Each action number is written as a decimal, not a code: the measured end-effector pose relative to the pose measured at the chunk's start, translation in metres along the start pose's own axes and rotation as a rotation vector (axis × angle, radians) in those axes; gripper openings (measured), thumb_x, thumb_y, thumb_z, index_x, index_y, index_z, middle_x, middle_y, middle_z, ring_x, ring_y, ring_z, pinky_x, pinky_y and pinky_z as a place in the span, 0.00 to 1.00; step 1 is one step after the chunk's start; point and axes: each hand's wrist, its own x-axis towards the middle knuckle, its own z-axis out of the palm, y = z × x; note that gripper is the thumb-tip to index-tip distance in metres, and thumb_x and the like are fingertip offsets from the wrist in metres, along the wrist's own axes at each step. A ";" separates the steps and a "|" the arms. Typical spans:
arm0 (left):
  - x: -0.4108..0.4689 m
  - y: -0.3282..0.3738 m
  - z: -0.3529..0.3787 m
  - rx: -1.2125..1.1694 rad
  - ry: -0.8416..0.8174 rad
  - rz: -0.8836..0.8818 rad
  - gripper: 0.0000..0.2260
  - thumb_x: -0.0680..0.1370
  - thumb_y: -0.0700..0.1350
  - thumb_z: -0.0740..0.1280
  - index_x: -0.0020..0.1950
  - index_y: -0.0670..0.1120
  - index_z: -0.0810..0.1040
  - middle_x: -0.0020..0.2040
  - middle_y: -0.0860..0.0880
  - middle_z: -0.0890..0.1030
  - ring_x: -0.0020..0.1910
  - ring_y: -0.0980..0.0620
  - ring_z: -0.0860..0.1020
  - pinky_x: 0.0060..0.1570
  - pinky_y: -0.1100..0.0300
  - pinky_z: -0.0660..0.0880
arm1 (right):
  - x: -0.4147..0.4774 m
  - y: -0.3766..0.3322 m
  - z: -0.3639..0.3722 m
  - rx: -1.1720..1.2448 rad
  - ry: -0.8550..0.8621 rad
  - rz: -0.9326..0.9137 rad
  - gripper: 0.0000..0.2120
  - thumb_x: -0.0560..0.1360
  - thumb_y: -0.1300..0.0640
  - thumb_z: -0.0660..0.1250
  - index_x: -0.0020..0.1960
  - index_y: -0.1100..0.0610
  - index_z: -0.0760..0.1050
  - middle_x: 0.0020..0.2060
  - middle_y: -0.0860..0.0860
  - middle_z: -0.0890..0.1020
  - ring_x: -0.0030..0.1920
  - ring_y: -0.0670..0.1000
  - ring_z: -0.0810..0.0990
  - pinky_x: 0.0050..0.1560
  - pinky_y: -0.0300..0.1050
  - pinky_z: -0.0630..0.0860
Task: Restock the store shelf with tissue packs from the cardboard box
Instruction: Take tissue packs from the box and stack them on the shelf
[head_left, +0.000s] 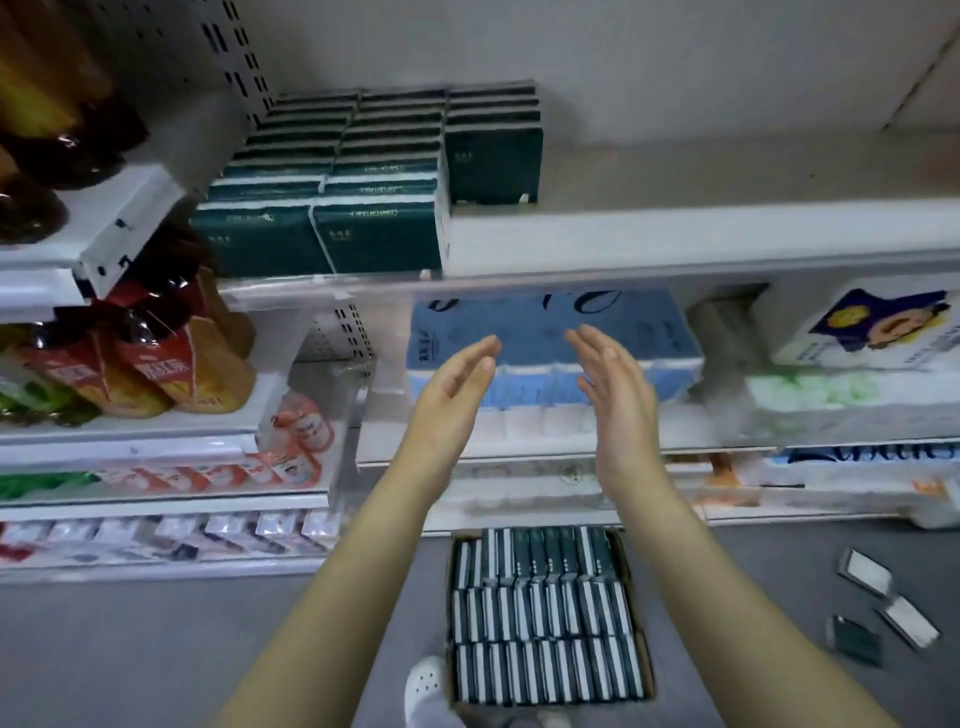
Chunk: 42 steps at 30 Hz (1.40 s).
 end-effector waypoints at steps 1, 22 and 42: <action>0.001 -0.011 -0.001 0.005 -0.013 -0.026 0.11 0.81 0.49 0.61 0.63 0.57 0.75 0.64 0.60 0.77 0.65 0.64 0.73 0.70 0.54 0.67 | -0.002 0.011 -0.001 -0.002 0.019 0.025 0.15 0.78 0.46 0.56 0.58 0.47 0.77 0.61 0.45 0.81 0.64 0.41 0.76 0.65 0.42 0.69; 0.000 -0.411 -0.039 0.020 -0.034 -0.906 0.19 0.80 0.58 0.62 0.67 0.50 0.75 0.62 0.54 0.78 0.63 0.55 0.75 0.68 0.52 0.67 | -0.056 0.399 -0.037 -0.245 0.052 0.685 0.12 0.81 0.49 0.62 0.62 0.47 0.79 0.56 0.35 0.80 0.59 0.32 0.75 0.65 0.37 0.68; 0.016 -0.602 -0.064 -0.203 0.103 -1.113 0.20 0.83 0.54 0.57 0.72 0.47 0.69 0.69 0.50 0.73 0.69 0.48 0.70 0.71 0.47 0.64 | -0.024 0.643 -0.053 -1.084 -0.469 0.743 0.19 0.82 0.53 0.58 0.72 0.49 0.70 0.73 0.56 0.61 0.73 0.57 0.59 0.73 0.47 0.59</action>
